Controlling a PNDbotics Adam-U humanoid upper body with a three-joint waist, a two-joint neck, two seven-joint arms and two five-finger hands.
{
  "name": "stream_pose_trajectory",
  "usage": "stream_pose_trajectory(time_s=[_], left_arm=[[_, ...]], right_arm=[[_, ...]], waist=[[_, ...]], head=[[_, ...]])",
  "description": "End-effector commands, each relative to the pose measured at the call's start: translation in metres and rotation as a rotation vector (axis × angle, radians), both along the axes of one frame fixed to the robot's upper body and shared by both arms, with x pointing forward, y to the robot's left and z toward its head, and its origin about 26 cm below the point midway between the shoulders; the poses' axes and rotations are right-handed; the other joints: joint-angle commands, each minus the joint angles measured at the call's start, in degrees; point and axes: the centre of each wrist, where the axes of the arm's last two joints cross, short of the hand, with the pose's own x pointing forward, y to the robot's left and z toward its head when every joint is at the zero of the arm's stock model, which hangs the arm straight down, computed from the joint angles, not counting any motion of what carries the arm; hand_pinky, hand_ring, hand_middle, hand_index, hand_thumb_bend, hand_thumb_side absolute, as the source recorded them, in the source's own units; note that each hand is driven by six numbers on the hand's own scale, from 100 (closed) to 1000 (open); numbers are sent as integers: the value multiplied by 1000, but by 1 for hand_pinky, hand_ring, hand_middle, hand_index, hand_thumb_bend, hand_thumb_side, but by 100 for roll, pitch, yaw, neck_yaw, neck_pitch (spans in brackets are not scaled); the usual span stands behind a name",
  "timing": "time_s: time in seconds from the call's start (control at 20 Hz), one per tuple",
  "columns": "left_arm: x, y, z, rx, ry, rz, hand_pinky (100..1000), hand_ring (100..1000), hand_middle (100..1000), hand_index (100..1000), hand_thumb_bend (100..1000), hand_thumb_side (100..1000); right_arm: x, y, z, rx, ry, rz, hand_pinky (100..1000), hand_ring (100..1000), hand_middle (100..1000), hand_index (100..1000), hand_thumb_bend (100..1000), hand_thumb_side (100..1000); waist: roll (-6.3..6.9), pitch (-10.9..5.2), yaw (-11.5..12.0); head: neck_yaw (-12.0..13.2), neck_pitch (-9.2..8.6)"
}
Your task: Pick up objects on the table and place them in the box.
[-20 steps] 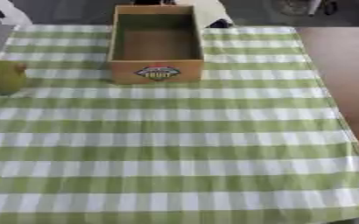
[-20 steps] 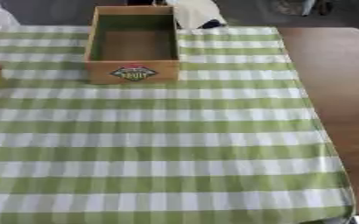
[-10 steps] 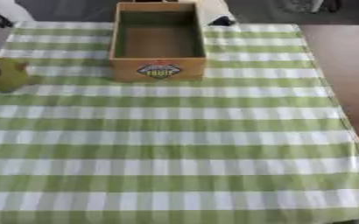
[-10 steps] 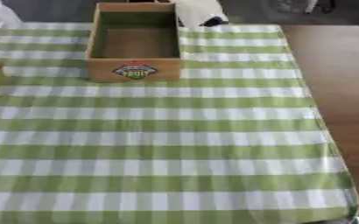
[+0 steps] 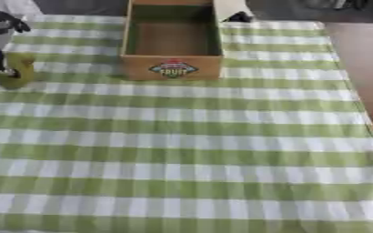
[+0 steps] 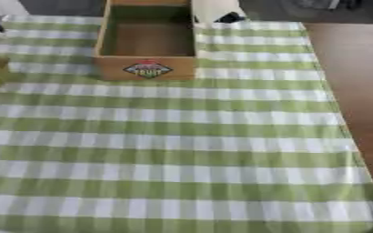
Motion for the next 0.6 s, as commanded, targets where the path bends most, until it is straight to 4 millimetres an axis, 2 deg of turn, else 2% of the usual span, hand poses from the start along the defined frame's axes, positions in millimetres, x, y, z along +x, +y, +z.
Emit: stream_pose_trajectory(time_s=[0.05,0.35,0.6], left_arm=[[-3,6,19,4,-51,13,956,952,877,960,595,100],[-2,7,17,22,-32,43,961,953,871,956,631,100],[-4,14,12,78,36,115,904,883,779,909,669,100]], right_arm=[[-1,-4,10,-19,-32,-3,926,751,629,809,100,579],[-1,-3,10,-19,-34,1,926,751,629,809,100,578],[-1,-3,10,-19,-32,5,926,752,629,809,100,579]], waist=[[12,-78,-1],[4,-57,-1],[8,-64,12]], head=[[49,-105],[69,-172],[62,-177]])
